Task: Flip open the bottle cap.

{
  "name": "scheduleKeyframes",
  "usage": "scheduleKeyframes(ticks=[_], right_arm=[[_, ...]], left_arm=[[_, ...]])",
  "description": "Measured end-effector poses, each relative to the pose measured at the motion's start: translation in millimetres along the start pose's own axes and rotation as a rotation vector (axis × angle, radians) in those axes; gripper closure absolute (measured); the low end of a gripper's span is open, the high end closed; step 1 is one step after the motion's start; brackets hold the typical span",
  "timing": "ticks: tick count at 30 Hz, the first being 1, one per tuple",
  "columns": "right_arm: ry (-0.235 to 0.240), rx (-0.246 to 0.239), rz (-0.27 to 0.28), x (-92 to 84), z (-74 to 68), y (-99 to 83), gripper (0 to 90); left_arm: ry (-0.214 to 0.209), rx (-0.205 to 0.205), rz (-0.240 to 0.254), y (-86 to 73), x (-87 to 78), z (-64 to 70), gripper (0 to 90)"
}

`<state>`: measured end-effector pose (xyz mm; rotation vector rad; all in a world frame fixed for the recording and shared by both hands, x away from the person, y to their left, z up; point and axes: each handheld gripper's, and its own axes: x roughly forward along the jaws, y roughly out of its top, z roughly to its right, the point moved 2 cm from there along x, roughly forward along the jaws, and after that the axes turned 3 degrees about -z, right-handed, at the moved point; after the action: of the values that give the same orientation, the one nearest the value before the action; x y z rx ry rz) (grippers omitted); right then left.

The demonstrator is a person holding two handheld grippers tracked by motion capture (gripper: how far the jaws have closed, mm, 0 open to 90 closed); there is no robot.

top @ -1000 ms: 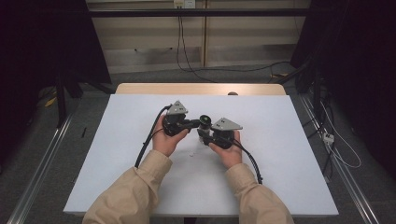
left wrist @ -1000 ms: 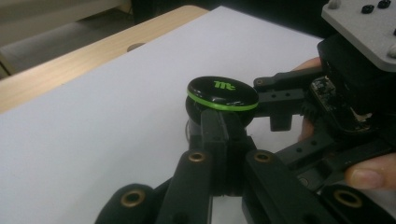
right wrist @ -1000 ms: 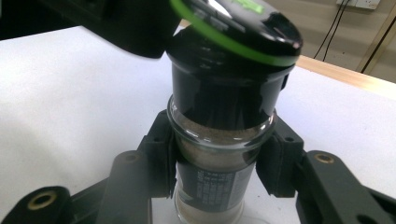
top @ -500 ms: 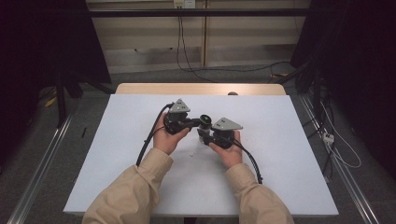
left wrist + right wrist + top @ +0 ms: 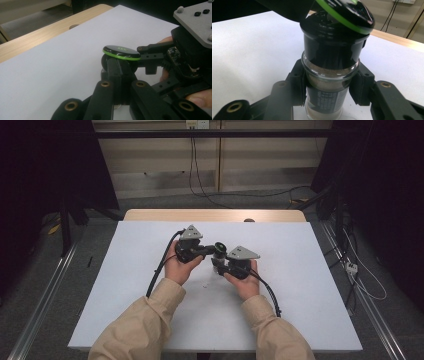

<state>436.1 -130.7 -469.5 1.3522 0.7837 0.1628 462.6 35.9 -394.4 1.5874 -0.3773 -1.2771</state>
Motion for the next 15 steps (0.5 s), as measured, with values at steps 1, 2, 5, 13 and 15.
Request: scheduleKeyframes(ticks=[1,2,5,13,15], right_arm=[[0.001,0.001,0.000,0.0,0.1,0.0,53.4],[0.000,0.001,0.000,0.0,0.0,0.0,53.4],[0.000,0.001,0.000,0.0,0.1,0.0,53.4],[-0.001,0.000,0.000,0.1,0.0,0.0,53.4],[-0.001,0.000,0.001,0.0,-0.1,-0.1,53.4]], left_arm=[[0.002,0.002,0.001,0.1,-0.1,-0.3,90.0],[0.004,0.002,0.001,0.2,0.0,-0.2,90.0],[0.001,-0.002,0.001,0.5,0.0,-0.1,90.0],[-0.002,-0.006,0.005,2.4,0.0,0.1,90.0],[-0.002,-0.004,0.006,3.1,0.2,0.0,90.0]])
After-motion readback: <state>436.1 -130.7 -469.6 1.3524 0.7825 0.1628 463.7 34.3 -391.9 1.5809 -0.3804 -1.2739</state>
